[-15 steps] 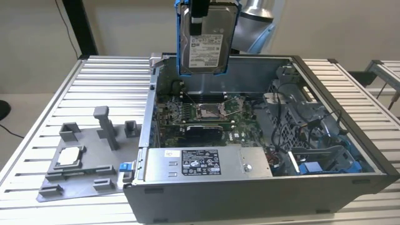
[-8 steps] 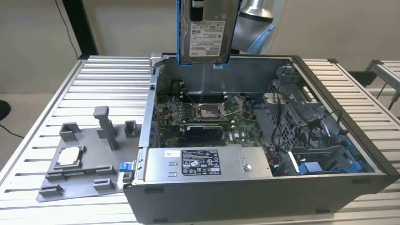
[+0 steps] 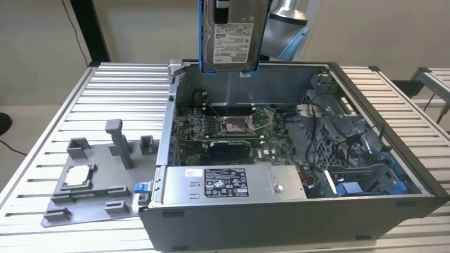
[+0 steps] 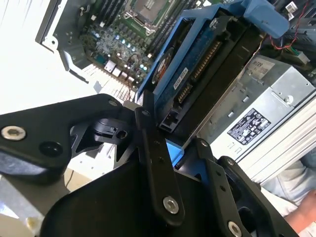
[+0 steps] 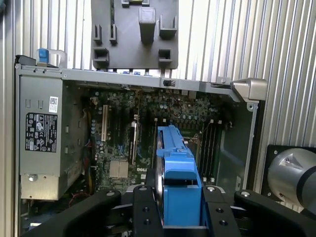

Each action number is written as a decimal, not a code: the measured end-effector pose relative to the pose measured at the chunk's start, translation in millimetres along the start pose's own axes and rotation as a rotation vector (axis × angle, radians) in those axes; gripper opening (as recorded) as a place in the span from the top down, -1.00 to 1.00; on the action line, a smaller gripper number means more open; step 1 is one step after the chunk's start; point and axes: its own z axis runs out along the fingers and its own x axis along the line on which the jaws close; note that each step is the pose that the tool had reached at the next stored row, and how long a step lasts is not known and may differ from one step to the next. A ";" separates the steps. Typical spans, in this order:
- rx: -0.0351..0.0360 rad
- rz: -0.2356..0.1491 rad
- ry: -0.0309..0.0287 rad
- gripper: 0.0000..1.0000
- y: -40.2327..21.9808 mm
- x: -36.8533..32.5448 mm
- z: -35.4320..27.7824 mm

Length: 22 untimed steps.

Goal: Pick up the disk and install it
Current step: 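Pick up the disk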

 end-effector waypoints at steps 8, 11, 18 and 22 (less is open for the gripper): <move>0.0000 0.000 -0.0001 1.00 -6.2 5.1 -0.2; 0.0000 0.000 0.0000 1.00 -10.3 8.4 -0.3; 0.0000 0.000 0.0000 1.00 -13.5 11.6 -0.5; 0.0000 0.000 0.0001 1.00 -13.7 11.6 -0.5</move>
